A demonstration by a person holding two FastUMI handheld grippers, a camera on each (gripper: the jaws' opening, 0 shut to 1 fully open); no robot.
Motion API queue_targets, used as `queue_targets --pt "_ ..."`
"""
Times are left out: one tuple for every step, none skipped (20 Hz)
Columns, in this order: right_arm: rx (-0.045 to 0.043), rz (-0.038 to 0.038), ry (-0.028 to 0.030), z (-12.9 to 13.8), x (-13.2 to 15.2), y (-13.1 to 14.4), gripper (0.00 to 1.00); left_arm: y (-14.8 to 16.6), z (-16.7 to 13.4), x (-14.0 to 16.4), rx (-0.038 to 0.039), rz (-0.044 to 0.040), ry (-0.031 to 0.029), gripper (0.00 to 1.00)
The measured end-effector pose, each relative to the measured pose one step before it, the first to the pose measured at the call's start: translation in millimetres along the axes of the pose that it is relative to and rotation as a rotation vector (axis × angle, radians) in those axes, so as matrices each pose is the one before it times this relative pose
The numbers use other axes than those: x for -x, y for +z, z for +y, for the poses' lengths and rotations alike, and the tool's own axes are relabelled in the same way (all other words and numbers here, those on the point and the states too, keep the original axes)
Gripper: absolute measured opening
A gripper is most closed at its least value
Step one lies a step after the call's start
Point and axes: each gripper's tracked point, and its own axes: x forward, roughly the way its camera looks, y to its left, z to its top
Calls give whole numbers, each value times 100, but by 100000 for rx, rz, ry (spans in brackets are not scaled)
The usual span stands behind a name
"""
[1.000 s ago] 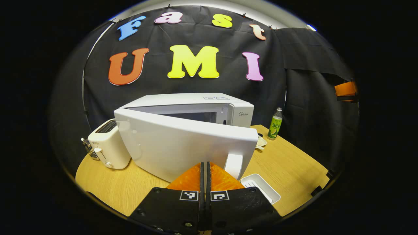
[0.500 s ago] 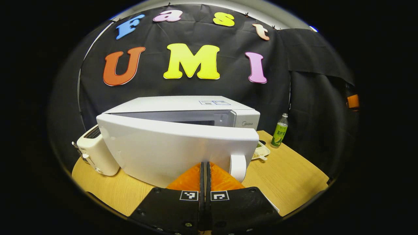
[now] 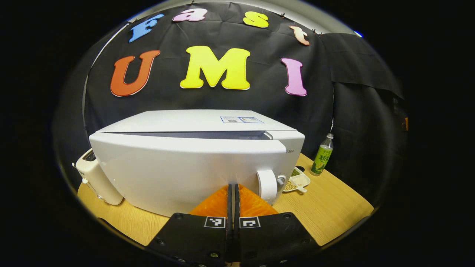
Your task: Open the microwave oven with the left hand, put the food in, and close the microwave oven.
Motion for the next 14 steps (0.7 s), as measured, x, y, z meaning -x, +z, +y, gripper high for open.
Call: queue_targets --pt "-196 204 -616 -150 -223 -103 92 73 -90 -345 323 15 -277 0" --pt "-296 540 -495 -185 -171 -101 92 97 15 -413 181 -168 -37 0" --pt "-385 240 -249 -90 66 -54 92 133 -20 -524 488 283 -185 0" --pt "-171 346 -290 -69 -120 -47 92 152 62 -405 681 79 496 0" --pt "-172 188 -202 -4 -195 -90 92 11 -10 -50 1070 -76 310 0" --pt "-45 -66 -373 -67 -24 43 92 3 -142 -123 54 -395 -83 0" --pt "-51 83 -276 -68 -155 43 92 -97 -133 -57 -715 -124 -197 0" --pt "37 193 -341 -31 -209 66 92 61 26 -18 -407 -147 -126 0" --pt "186 131 -134 36 -78 -42 92 -38 68 -179 335 -195 -334 0" --pt "24 -197 -190 54 -14 127 92 40 -34 -117 332 -19 -125 0" --pt "85 -108 -152 47 -84 89 92 -127 -35 73 207 75 -262 0" --pt "156 -168 100 145 -36 131 92 5 -30 -119 113 -61 -239 0" --pt "220 -50 44 134 -29 -31 100 89 -48 -184 -29 -664 -371 0" --pt "118 -69 -40 204 -33 139 92 127 250 -633 -243 389 1018 0"
